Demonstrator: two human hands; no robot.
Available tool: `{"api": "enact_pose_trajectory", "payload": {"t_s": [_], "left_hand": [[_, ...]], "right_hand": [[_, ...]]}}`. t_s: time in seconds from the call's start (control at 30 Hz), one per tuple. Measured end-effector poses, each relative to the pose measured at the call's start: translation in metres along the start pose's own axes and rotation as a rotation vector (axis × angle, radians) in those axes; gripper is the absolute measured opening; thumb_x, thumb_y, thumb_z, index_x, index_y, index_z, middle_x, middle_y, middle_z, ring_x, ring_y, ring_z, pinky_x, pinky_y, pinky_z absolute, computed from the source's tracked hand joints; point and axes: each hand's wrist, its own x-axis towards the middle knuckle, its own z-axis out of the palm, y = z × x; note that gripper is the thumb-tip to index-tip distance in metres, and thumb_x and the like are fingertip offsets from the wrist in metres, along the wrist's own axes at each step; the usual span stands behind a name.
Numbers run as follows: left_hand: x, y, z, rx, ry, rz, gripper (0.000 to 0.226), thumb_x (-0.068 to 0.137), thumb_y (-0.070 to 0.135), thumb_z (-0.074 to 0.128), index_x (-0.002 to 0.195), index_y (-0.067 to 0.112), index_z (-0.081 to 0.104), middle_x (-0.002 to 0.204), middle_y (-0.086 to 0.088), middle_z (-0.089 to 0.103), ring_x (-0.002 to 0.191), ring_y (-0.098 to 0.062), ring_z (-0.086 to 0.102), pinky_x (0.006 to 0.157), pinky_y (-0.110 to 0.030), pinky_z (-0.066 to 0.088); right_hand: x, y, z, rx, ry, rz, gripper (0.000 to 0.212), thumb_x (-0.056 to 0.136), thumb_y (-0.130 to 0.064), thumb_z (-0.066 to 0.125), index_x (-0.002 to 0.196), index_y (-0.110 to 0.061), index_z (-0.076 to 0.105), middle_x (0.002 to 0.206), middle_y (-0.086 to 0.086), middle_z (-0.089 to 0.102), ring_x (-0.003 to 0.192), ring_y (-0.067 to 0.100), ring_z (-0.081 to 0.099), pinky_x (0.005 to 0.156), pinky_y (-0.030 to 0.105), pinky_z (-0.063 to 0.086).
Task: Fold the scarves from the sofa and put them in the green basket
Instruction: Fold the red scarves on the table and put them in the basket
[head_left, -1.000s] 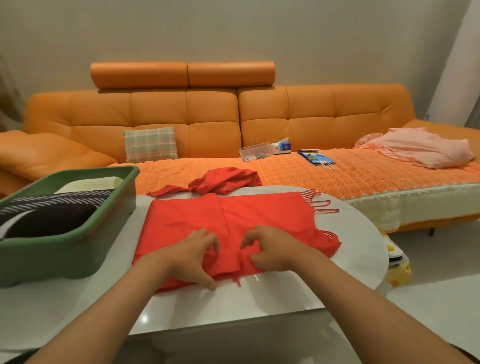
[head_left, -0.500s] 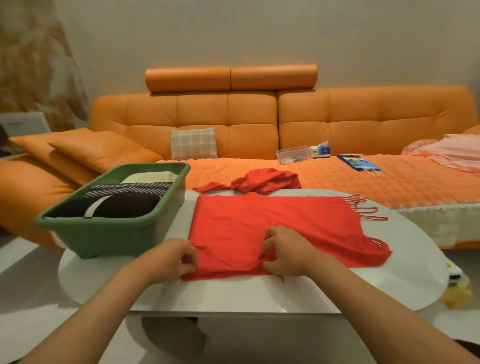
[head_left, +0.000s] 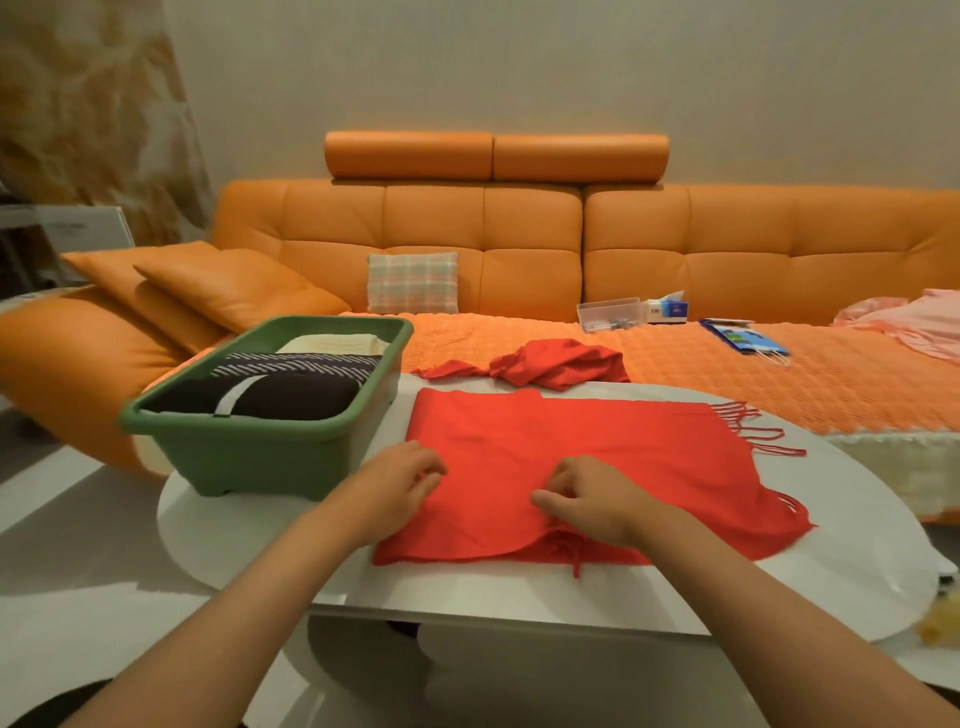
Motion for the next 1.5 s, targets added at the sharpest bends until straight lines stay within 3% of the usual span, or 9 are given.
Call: {"api": "enact_pose_trajectory", "payload": {"t_s": [0.1,0.2,0.4,0.53,0.77,0.97,1.1,1.23,1.5], "left_hand": [[0.001,-0.004,0.023,0.122,-0.348,-0.084,0.059,0.101,0.053,0.039,0.155,0.04,0.02,0.163,0.006,0.019,0.15,-0.016,0.015,0.121,-0.037,0.017],[0.007,-0.004,0.024,0.323,-0.525,-0.195,0.069,0.097,0.063,0.031,0.156,0.041,0.002,0.166,0.004,-0.005,0.152,-0.017,-0.005,0.123,-0.044,0.0],[0.038,0.034,0.026,0.486,-0.216,-0.077,0.049,0.095,0.05,0.037,0.136,0.028,0.052,0.141,-0.001,0.051,0.129,-0.024,0.045,0.109,-0.041,0.029],[0.063,0.081,0.047,0.163,-0.056,0.137,0.031,0.095,0.038,0.051,0.124,0.029,0.059,0.123,0.006,0.06,0.115,-0.018,0.054,0.098,-0.035,0.041],[0.084,0.172,0.1,-0.007,-0.27,0.374,0.026,0.086,0.043,0.064,0.11,0.032,0.066,0.105,0.009,0.061,0.097,-0.011,0.055,0.082,-0.03,0.047],[0.109,0.206,0.132,-0.049,-0.391,0.346,0.018,0.091,0.045,0.056,0.096,0.03,0.064,0.094,0.008,0.061,0.09,-0.016,0.057,0.082,-0.035,0.048],[0.154,0.225,0.138,-0.004,-0.223,0.307,0.019,0.095,0.031,0.05,0.104,0.027,0.067,0.106,0.002,0.07,0.099,-0.024,0.063,0.082,-0.035,0.05],[0.208,0.244,0.15,0.051,-0.16,0.343,0.028,0.096,0.015,0.047,0.112,0.025,0.068,0.12,0.003,0.068,0.11,-0.022,0.06,0.088,-0.031,0.047],[0.291,0.267,0.2,0.403,-0.258,0.609,0.043,0.1,0.025,0.048,0.143,0.034,0.05,0.147,0.007,0.048,0.133,-0.02,0.047,0.098,-0.028,0.039]], "right_hand": [[-0.005,-0.005,0.002,-0.002,-0.064,0.023,0.02,0.086,-0.05,0.063,0.104,-0.041,0.066,0.126,-0.005,0.056,0.117,0.015,0.052,0.107,0.038,0.04],[-0.012,0.001,0.001,0.008,-0.223,0.099,0.07,0.085,-0.046,0.069,0.148,-0.041,0.039,0.161,-0.01,0.025,0.146,0.013,0.03,0.12,0.029,0.022],[-0.021,0.02,-0.02,0.237,0.056,0.203,0.034,0.091,-0.016,0.059,0.12,-0.029,0.068,0.126,-0.006,0.065,0.117,0.01,0.06,0.099,0.02,0.042],[-0.048,0.055,-0.046,0.126,0.193,0.333,0.031,0.085,-0.007,0.051,0.096,-0.029,0.07,0.106,-0.007,0.068,0.103,0.015,0.063,0.087,0.023,0.045],[-0.092,0.133,-0.063,-0.317,0.115,0.806,0.042,0.094,-0.043,0.044,0.129,-0.023,0.057,0.135,0.008,0.056,0.124,0.03,0.051,0.104,0.044,0.037],[-0.105,0.163,-0.061,0.093,0.202,0.77,0.023,0.073,-0.039,0.066,0.071,-0.02,0.055,0.079,0.001,0.062,0.086,0.024,0.063,0.067,0.029,0.043],[-0.108,0.169,-0.067,0.362,0.366,0.687,0.023,0.074,-0.018,0.071,0.059,-0.016,0.054,0.06,0.002,0.053,0.059,0.017,0.05,0.053,0.028,0.034],[-0.103,0.182,-0.065,0.359,0.369,0.703,0.041,0.081,-0.04,0.067,0.053,-0.016,0.049,0.053,0.001,0.048,0.055,0.019,0.047,0.053,0.031,0.033],[-0.09,0.203,-0.062,0.191,0.246,0.698,0.025,0.073,-0.04,0.065,0.08,-0.018,0.072,0.079,0.0,0.069,0.083,0.023,0.066,0.061,0.027,0.042]]}}
